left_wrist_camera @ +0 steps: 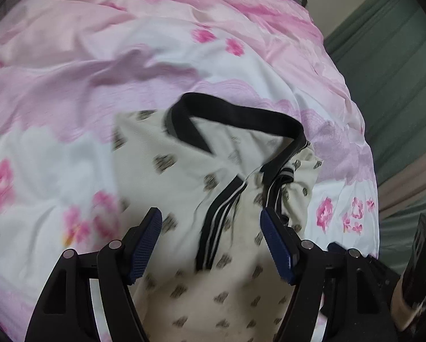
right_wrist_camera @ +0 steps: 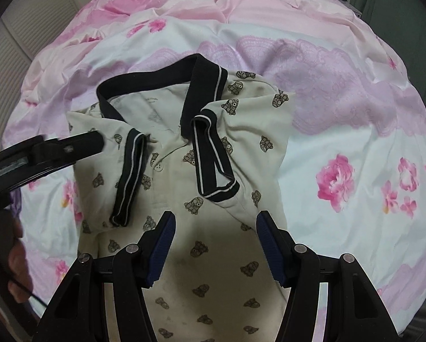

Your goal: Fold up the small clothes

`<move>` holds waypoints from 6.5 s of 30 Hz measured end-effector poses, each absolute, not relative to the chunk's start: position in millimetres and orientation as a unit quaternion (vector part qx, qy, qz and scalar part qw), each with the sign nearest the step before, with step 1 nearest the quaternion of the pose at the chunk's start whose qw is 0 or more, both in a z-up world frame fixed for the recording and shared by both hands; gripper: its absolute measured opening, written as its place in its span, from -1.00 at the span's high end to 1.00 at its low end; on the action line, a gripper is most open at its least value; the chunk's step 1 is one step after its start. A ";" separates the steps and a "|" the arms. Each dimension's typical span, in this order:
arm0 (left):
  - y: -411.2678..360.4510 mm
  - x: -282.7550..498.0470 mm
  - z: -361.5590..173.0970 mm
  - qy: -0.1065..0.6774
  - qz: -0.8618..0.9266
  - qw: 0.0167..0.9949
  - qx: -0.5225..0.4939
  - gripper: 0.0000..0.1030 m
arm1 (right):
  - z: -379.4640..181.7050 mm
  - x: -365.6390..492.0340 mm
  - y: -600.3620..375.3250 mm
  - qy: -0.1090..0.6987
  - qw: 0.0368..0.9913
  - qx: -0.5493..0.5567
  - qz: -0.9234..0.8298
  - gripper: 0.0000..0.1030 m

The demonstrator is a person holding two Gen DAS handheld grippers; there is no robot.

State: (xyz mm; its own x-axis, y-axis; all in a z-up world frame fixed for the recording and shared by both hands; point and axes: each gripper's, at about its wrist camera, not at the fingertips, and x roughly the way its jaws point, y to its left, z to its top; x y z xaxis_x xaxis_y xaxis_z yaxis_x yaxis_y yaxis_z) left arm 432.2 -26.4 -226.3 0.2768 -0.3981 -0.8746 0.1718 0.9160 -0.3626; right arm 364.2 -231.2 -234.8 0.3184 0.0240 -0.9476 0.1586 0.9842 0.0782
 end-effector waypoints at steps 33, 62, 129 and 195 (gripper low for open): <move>62.9 174.7 -317.9 0.686 -0.074 0.724 -0.011 -0.66 | -296.0 143.2 -278.4 0.663 0.734 0.119 -0.085 -0.18; 65.6 140.3 -257.6 0.664 -0.073 0.737 -0.103 0.74 | -291.7 108.6 -282.9 0.665 0.732 0.149 -0.005 0.72; -110.6 467.4 -189.0 0.438 -0.370 0.749 0.332 -0.33 | -193.6 430.8 -312.7 0.578 0.814 0.033 -0.049 -0.06; 99.7 467.6 -240.4 0.556 -0.116 0.813 -0.129 0.27 | -225.9 561.4 -167.9 0.558 0.825 -0.061 0.069 -0.05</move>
State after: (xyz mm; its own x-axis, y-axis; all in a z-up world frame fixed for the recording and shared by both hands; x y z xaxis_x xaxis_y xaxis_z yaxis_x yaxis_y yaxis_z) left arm 467.6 99.7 -240.4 0.3556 -0.3320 -0.8737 0.0443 0.9397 -0.3391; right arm 561.4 -167.9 -226.0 0.3685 0.0466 -0.9285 -0.1823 0.9830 -0.0231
